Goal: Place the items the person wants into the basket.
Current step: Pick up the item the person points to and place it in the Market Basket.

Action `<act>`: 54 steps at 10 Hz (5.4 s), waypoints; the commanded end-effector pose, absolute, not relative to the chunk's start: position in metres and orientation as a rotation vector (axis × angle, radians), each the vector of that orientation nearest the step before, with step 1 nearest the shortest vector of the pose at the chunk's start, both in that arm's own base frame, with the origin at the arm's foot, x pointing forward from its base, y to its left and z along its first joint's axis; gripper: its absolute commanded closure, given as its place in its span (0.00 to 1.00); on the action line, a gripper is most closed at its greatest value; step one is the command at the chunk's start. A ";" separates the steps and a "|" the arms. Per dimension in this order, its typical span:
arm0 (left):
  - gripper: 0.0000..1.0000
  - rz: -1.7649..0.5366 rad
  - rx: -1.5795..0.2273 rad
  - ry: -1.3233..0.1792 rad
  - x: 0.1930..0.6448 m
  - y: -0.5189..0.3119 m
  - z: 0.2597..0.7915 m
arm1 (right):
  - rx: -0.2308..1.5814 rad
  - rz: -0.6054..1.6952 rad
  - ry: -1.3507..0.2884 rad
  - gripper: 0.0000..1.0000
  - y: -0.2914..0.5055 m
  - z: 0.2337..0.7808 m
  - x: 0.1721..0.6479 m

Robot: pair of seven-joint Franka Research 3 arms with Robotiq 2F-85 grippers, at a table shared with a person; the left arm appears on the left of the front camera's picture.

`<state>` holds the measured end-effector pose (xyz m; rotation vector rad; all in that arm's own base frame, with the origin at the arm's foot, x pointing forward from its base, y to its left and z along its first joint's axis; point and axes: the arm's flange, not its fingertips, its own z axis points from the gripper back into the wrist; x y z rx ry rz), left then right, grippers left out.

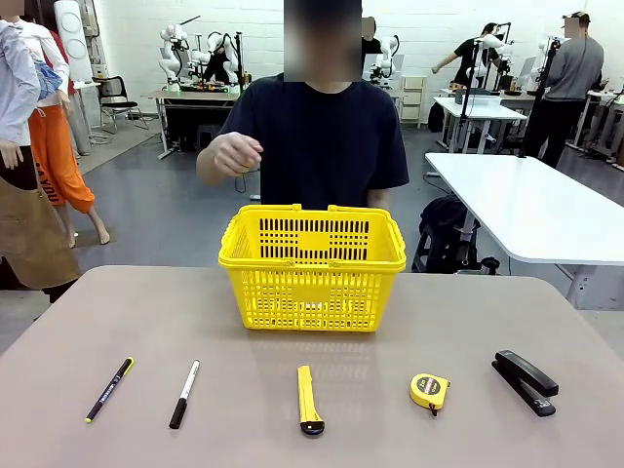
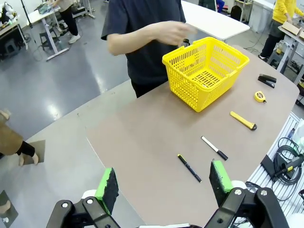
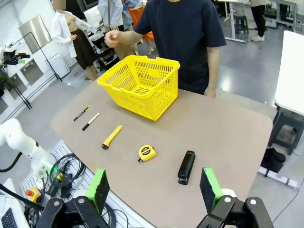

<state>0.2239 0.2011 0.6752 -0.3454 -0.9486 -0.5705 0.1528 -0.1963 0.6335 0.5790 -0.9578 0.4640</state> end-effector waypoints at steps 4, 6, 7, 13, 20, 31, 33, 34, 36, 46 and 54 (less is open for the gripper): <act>0.00 -0.578 -0.314 -0.927 0.224 0.202 0.674 | 0.588 0.471 -0.960 0.00 -0.195 0.633 0.154; 0.00 -0.578 -0.314 -0.927 0.224 0.202 0.674 | 0.588 0.471 -0.960 0.00 -0.195 0.633 0.154; 0.00 -0.578 -0.314 -0.927 0.224 0.202 0.674 | 0.588 0.471 -0.960 0.00 -0.195 0.633 0.154; 0.00 -0.570 -0.343 -0.946 0.224 0.201 0.675 | 0.588 0.471 -0.960 0.00 -0.195 0.633 0.154; 0.00 -0.800 0.163 -0.399 0.250 -0.204 0.703 | 0.588 0.471 -0.960 0.00 -0.195 0.633 0.154; 0.00 -0.482 0.080 -0.304 0.246 -0.334 0.556 | 0.588 0.471 -0.960 0.00 -0.195 0.633 0.154; 0.00 -0.482 0.080 -0.304 0.246 -0.334 0.556 | 0.588 0.471 -0.960 0.00 -0.195 0.633 0.154; 0.00 -0.482 0.080 -0.304 0.246 -0.334 0.556 | 0.588 0.471 -0.960 0.00 -0.195 0.633 0.154; 0.00 -0.482 0.080 -0.304 0.246 -0.334 0.556 | 0.588 0.471 -0.960 0.00 -0.195 0.633 0.154; 0.00 0.105 -0.058 -0.116 0.283 -0.404 0.376 | 0.588 0.471 -0.960 0.00 -0.195 0.633 0.154; 0.00 0.162 0.024 -0.136 0.337 -0.422 0.323 | 0.588 0.471 -0.960 0.00 -0.195 0.633 0.154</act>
